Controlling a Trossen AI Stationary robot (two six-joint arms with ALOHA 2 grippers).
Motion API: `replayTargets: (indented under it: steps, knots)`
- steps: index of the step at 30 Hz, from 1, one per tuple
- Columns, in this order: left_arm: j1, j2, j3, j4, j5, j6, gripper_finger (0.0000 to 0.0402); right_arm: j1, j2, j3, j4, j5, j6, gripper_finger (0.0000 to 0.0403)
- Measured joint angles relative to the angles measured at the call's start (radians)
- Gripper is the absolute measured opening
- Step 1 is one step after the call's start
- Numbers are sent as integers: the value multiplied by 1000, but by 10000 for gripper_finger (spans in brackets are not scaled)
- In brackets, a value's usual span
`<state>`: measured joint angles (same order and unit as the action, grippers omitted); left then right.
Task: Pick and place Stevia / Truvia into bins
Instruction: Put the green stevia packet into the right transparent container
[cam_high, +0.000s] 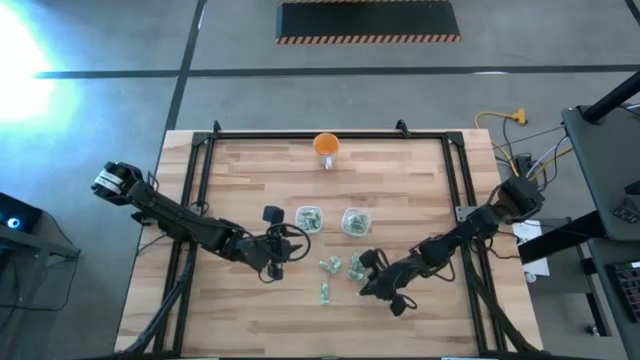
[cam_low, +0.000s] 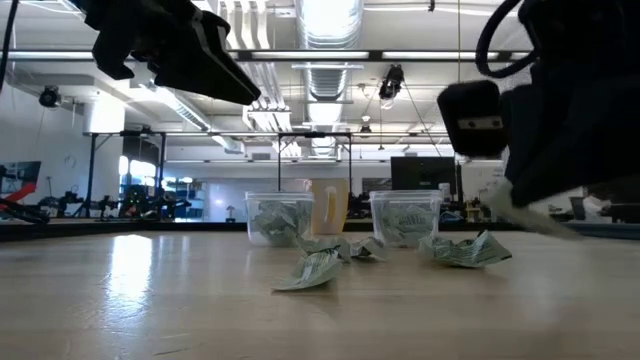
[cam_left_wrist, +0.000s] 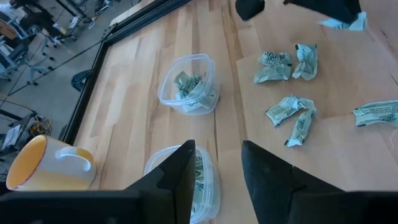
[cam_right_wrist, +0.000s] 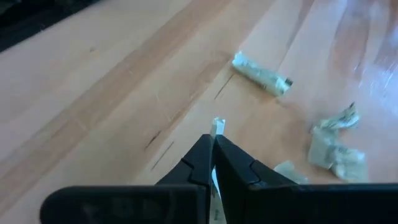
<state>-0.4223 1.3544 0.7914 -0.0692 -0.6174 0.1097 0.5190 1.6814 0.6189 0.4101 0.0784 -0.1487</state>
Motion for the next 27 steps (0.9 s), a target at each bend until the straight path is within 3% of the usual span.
replayTargets:
  steps: [5, 14, 19, 27]
  knots:
    - [0, 0, 0, 0, 0, 0, 114, 0, -87, 2, -22, 37, -85, 9]
    - [0, 0, 0, 3, 0, 1, 114, -64, -286, 3, -120, 350, -248, 9]
    - [0, 0, 0, 8, 0, 1, 114, -192, -327, 0, -122, 320, -274, 9]
    - [0, 0, 0, 8, 0, 1, 114, -362, -275, -16, -135, 211, -221, 9]
